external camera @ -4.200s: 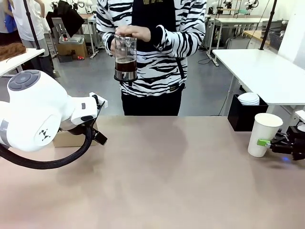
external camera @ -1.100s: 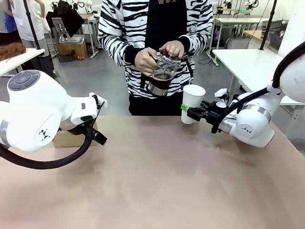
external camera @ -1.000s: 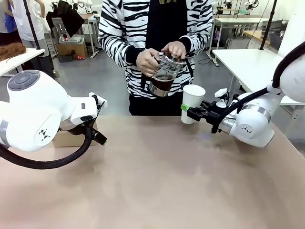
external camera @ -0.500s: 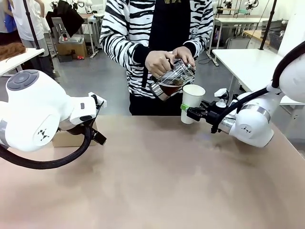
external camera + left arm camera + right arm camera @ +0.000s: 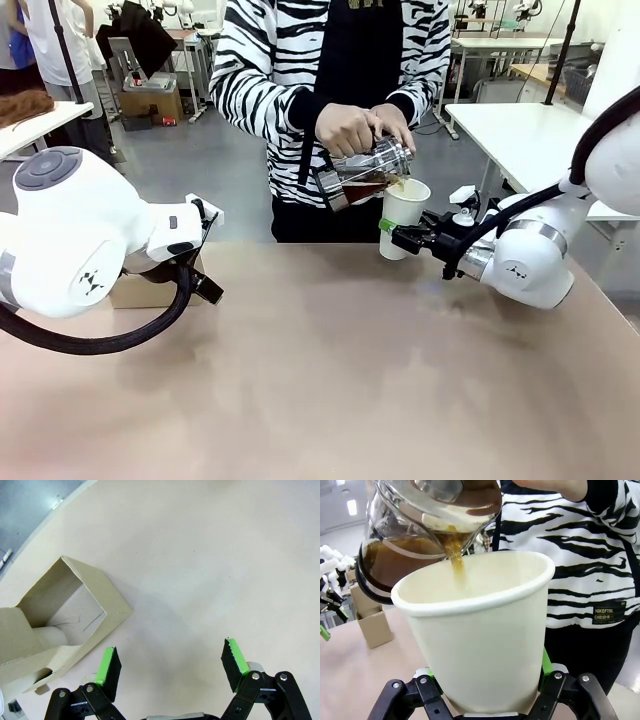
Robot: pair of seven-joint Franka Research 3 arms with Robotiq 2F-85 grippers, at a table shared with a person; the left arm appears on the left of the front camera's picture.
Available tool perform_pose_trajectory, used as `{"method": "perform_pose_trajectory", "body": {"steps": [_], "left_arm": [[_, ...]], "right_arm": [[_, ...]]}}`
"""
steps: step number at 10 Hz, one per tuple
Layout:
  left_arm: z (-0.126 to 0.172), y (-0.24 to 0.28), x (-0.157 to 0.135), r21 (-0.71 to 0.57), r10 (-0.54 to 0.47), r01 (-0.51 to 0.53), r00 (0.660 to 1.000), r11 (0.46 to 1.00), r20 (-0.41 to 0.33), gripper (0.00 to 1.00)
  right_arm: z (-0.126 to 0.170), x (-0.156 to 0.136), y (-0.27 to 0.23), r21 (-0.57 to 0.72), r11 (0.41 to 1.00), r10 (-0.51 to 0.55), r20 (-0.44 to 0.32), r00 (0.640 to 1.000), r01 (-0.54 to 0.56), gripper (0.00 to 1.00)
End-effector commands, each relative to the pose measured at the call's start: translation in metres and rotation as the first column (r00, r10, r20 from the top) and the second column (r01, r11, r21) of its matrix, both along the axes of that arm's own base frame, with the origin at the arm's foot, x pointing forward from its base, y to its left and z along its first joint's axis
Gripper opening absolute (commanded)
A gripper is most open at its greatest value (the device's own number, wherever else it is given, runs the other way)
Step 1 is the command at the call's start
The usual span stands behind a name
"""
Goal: Pour a drink into a cup and package it in a carrier.
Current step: When a person places the Paper Cup Lid on the 600 ml Paper Cup , lift the 600 ml Paper Cup.
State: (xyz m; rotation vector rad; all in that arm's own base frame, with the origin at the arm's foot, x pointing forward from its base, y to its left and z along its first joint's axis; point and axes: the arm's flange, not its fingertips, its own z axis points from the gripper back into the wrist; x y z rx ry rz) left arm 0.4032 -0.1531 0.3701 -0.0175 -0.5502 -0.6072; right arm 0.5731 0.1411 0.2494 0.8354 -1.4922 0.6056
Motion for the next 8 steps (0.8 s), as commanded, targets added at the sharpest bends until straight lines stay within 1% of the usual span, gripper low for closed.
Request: {"method": "perform_pose_trajectory", "body": {"steps": [1,8], "left_arm": [[0.0004,0.0006,-0.0001,-0.003,0.001,-0.001,1.0,1.0,0.0,1.0],[0.0004,0.0006,-0.0001,-0.003,0.001,-0.001,1.0,1.0,0.0,1.0]], "right_arm": [[0.0027,-0.0033,0.0002,-0.001,1.0,-0.004,-0.001,1.0,0.004,0.8],[0.0027,-0.0033,0.0002,-0.001,1.0,-0.004,-0.001,1.0,0.004,0.8]]}}
